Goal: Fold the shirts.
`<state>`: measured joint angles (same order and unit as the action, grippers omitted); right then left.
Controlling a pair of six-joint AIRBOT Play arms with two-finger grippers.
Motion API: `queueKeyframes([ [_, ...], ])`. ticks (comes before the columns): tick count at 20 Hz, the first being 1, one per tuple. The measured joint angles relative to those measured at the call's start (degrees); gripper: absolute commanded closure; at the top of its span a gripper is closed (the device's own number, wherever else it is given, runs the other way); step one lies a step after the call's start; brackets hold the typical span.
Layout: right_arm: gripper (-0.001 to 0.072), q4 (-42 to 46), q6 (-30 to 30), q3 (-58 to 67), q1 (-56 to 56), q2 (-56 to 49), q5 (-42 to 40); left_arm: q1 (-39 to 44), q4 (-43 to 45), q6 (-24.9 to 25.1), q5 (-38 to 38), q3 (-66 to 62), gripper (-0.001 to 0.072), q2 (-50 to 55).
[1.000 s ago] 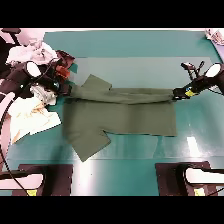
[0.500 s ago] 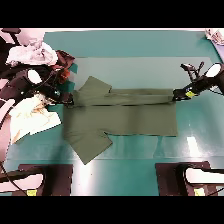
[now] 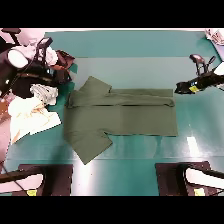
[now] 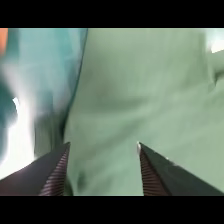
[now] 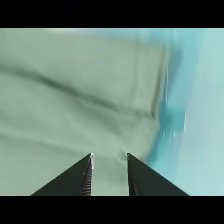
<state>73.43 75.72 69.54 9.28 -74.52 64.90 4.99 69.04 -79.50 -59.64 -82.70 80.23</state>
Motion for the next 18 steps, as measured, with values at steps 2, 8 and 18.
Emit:
queueKeyframes([
  [2, 0.0396, -1.73, 0.2, 0.02, -0.96, 1.36, -2.01, 0.0, -1.64, 0.09, -1.44, -6.08, 0.0019, 6.93],
  [8, 0.0304, -3.5, 0.5, 0.0, -3.72, 2.6, -2.4, 0.0, -9.53, 3.63, -3.3, -15.69, 0.0019, 23.15],
  [18, 0.0304, -4.83, 0.59, 0.0, -4.5, 2.75, -1.68, 0.0, -12.04, 5.2, 3.98, -17.81, 0.008, 30.56],
])
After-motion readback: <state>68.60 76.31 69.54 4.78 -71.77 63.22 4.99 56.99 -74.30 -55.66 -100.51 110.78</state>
